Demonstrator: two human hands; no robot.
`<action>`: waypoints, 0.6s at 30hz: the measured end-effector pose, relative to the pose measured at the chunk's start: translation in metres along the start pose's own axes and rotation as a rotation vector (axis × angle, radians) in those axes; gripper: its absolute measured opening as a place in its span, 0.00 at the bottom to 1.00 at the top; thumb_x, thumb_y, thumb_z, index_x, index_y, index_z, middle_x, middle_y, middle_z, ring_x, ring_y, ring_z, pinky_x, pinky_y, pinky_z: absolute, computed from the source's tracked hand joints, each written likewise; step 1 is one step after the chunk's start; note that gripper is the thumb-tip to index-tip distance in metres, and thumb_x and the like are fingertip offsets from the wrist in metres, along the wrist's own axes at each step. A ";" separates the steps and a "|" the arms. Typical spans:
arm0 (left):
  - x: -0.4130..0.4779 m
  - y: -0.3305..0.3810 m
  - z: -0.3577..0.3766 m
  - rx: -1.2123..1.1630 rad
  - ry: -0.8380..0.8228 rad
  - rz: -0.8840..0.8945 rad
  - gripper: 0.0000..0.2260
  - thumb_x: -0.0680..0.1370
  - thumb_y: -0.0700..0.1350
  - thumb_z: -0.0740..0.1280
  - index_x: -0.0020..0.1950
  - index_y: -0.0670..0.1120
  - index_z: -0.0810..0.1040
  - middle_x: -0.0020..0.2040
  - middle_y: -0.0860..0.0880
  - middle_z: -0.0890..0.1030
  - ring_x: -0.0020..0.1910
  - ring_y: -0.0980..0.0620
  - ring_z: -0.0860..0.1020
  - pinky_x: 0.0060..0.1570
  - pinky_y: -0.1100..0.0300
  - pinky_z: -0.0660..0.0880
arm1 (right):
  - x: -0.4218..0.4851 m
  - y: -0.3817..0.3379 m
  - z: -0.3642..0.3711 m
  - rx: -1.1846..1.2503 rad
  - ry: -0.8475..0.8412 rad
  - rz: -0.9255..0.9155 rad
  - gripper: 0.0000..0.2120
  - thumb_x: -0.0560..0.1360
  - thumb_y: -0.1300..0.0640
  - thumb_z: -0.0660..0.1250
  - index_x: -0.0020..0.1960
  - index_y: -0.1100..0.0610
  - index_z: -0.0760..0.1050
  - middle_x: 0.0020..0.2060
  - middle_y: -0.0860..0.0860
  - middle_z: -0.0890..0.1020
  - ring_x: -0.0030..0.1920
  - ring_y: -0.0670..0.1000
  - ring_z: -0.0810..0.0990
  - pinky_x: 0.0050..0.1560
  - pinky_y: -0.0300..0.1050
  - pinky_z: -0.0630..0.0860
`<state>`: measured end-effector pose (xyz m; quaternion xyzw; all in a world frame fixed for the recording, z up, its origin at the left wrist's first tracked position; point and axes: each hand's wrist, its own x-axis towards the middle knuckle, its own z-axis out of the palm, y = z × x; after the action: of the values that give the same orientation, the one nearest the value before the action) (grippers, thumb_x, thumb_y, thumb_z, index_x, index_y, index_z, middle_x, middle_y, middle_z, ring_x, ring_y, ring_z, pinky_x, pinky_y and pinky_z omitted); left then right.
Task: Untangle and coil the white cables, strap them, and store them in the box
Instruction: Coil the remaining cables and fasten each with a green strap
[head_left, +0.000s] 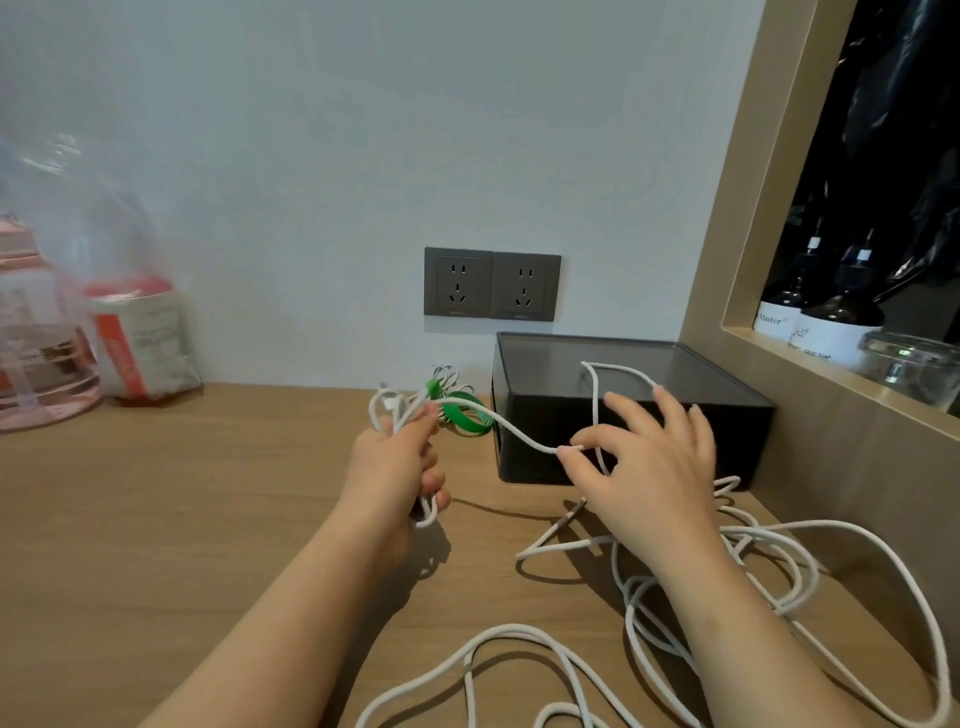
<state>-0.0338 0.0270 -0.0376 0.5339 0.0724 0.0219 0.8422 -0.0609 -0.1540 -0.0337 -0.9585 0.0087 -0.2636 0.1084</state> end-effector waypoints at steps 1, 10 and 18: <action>0.003 0.000 -0.001 -0.064 0.064 0.025 0.09 0.79 0.47 0.64 0.41 0.44 0.72 0.19 0.54 0.64 0.16 0.58 0.61 0.17 0.65 0.63 | 0.001 0.000 -0.001 0.013 -0.013 -0.027 0.14 0.77 0.41 0.57 0.56 0.41 0.77 0.67 0.42 0.71 0.73 0.49 0.54 0.72 0.51 0.39; 0.011 -0.005 -0.010 -0.061 0.171 -0.100 0.12 0.79 0.51 0.64 0.40 0.45 0.71 0.24 0.52 0.63 0.21 0.55 0.62 0.21 0.63 0.63 | -0.007 -0.011 -0.006 0.699 -0.135 -0.177 0.09 0.77 0.51 0.62 0.47 0.35 0.70 0.38 0.38 0.78 0.41 0.37 0.75 0.37 0.29 0.72; -0.002 -0.004 -0.002 0.227 -0.075 -0.138 0.17 0.78 0.57 0.61 0.43 0.43 0.71 0.21 0.52 0.66 0.20 0.54 0.64 0.23 0.61 0.66 | -0.008 -0.018 0.000 0.746 -0.359 -0.199 0.17 0.79 0.53 0.60 0.56 0.30 0.62 0.42 0.44 0.77 0.46 0.44 0.77 0.42 0.31 0.75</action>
<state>-0.0365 0.0266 -0.0417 0.6199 0.0795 -0.0643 0.7780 -0.0690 -0.1354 -0.0339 -0.8804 -0.1989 -0.0867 0.4216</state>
